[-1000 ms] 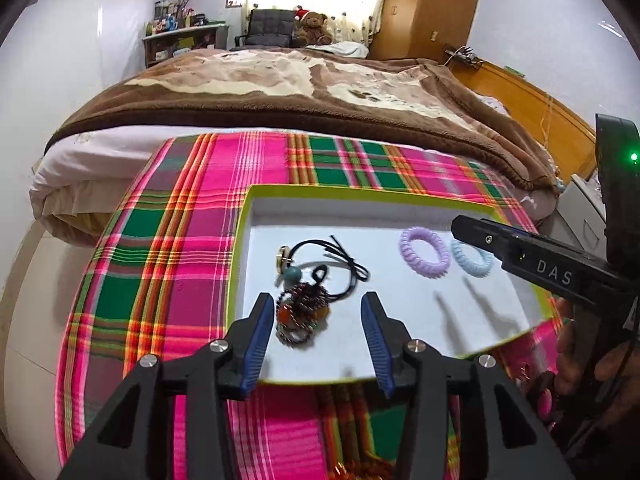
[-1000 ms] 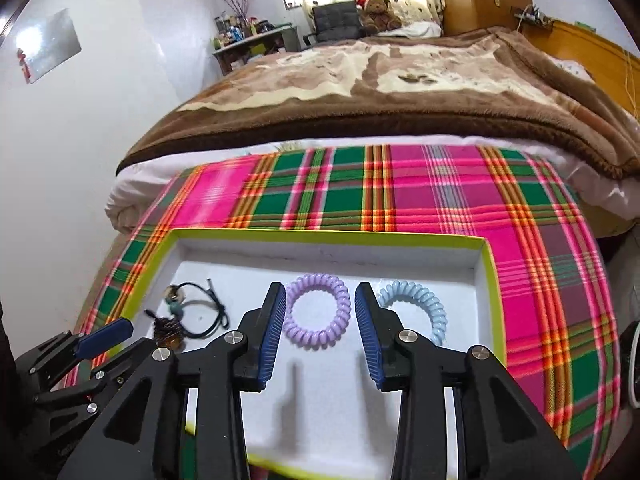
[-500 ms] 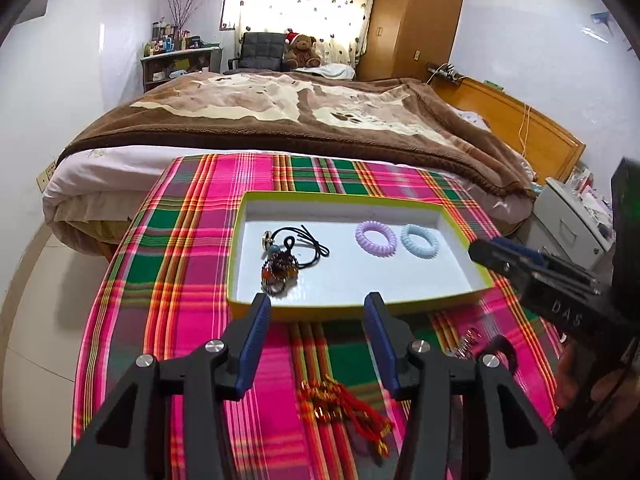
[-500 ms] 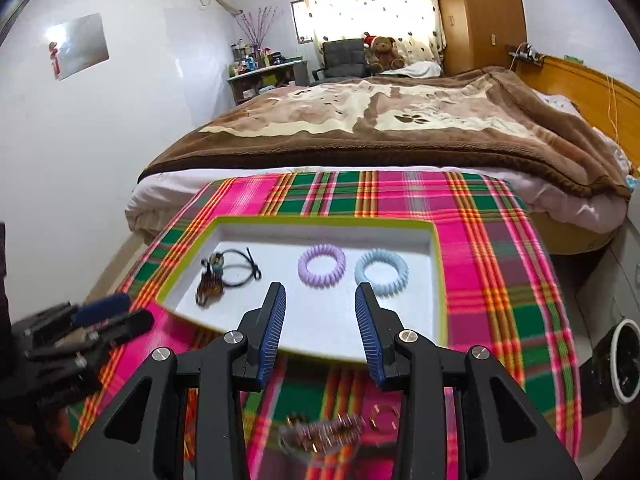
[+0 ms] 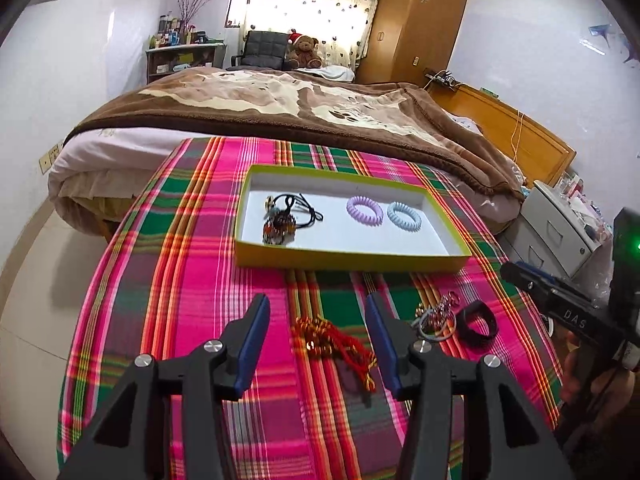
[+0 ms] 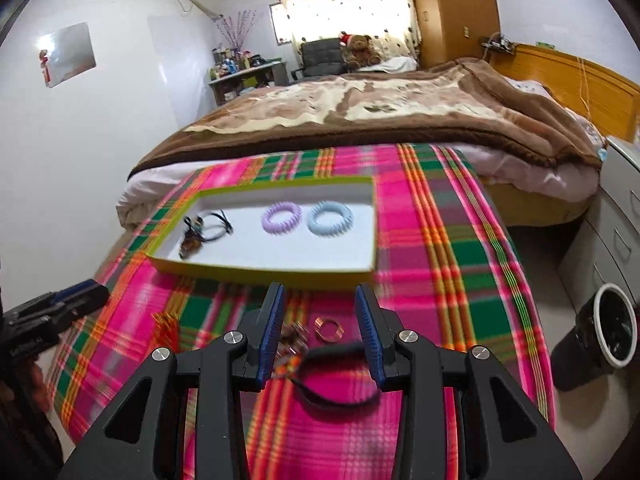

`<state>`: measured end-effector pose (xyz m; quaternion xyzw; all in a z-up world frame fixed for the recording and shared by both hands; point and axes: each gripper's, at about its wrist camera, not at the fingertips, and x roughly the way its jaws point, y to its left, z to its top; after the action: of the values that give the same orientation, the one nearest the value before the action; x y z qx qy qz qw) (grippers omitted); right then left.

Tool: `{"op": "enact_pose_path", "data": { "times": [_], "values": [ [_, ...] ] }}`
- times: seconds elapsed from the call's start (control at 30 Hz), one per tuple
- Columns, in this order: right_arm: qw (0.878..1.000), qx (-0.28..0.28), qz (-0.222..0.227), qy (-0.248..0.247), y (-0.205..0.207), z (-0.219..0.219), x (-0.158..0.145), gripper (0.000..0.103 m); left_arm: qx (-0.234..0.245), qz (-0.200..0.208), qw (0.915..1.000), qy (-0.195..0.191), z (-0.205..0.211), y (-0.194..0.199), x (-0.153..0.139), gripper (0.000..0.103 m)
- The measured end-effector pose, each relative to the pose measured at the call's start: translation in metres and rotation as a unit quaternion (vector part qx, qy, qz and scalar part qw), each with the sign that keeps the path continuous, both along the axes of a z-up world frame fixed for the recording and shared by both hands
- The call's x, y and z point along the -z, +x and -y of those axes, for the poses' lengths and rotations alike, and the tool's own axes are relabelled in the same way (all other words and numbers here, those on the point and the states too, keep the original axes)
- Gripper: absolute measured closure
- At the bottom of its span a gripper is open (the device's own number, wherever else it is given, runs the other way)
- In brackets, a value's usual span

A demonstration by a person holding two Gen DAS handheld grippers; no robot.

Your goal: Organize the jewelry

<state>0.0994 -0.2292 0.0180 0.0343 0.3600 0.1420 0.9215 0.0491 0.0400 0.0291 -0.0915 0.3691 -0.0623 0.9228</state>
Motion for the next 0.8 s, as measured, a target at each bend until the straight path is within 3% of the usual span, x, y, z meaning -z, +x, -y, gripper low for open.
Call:
{"op": "enact_pose_path", "data": {
  "times": [0.33,0.73,0.77,0.8],
  "values": [
    [0.997,0.020,-0.069,-0.032,0.001,0.029,0.051,0.065,-0.014,-0.018,0.9996,-0.017,-0.013,-0.013,0.018,0.052],
    [0.995,0.010,-0.072,-0.073,0.002,0.017,0.061,0.066,-0.037,-0.033,0.9986,-0.021,-0.023,-0.019,0.029,0.052],
    [0.995,0.008,-0.071,-0.075,0.003,0.015,0.061,0.068,-0.038,-0.033,0.9985,-0.021,-0.023,-0.019,0.030,0.052],
    [0.995,0.006,-0.071,-0.075,0.002,0.015,0.061,0.078,-0.037,-0.035,0.9984,-0.023,-0.023,-0.019,0.030,0.052]
  ]
}}
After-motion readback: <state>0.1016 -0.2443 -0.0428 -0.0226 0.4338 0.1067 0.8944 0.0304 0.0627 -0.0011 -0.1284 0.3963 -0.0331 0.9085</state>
